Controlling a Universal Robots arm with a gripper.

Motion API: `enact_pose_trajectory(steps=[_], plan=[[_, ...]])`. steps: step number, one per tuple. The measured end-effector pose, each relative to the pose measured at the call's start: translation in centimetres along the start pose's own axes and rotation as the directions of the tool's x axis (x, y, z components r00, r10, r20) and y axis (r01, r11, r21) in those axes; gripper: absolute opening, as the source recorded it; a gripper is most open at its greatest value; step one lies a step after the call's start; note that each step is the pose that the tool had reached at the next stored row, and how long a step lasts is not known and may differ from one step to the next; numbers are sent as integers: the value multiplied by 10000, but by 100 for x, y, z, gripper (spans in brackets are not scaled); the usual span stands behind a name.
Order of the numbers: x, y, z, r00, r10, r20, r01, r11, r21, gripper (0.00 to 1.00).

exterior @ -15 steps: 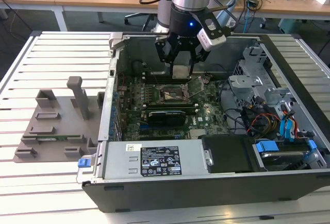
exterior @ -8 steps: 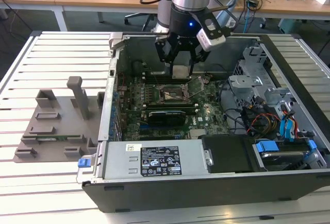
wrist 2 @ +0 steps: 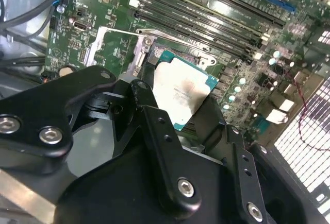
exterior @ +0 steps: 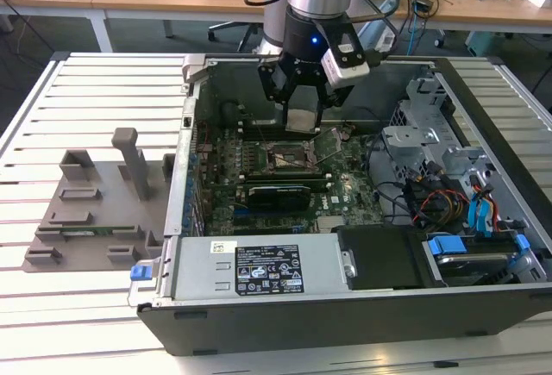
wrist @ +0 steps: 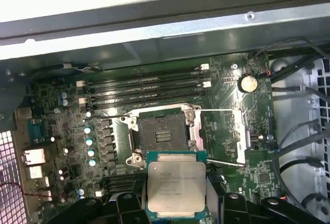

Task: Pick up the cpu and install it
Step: 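Place the cpu into insertion slot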

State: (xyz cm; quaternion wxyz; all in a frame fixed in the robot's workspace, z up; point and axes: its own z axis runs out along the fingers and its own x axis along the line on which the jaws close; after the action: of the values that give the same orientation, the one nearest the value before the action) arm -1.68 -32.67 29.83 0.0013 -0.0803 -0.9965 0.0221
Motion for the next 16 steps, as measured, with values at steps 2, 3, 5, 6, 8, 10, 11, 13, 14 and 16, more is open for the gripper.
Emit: enact_pose_trajectory(steps=[2, 3, 5, 6, 8, 10, 11, 13, 14, 16], plan=[[0, 0, 0, 9998, 175, -8, -175, 9998, 0, 55], [0, 0, 0, 9996, 299, -13, -299, 9996, 0, 55], [0, 0, 0, 9987, 512, -23, -512, 9987, 1, 55], [0, 0, 0, 9981, 623, -27, -623, 9981, 1, 55], [0, 0, 1, 9965, 831, -37, -831, 9965, 2, 55], [0, 0, 1, 9945, 1042, -46, -1042, 9946, 3, 55], [0, 0, 0, 9937, 1121, -50, -1121, 9937, 4, 55], [0, 0, 1, 9913, 1316, -58, -1316, 9913, 5, 55], [0, 0, 1, 9895, 1446, -64, -1446, 9895, 6, 55], [0, 0, 1, 9869, 1610, -71, -1610, 9870, 8, 55]])
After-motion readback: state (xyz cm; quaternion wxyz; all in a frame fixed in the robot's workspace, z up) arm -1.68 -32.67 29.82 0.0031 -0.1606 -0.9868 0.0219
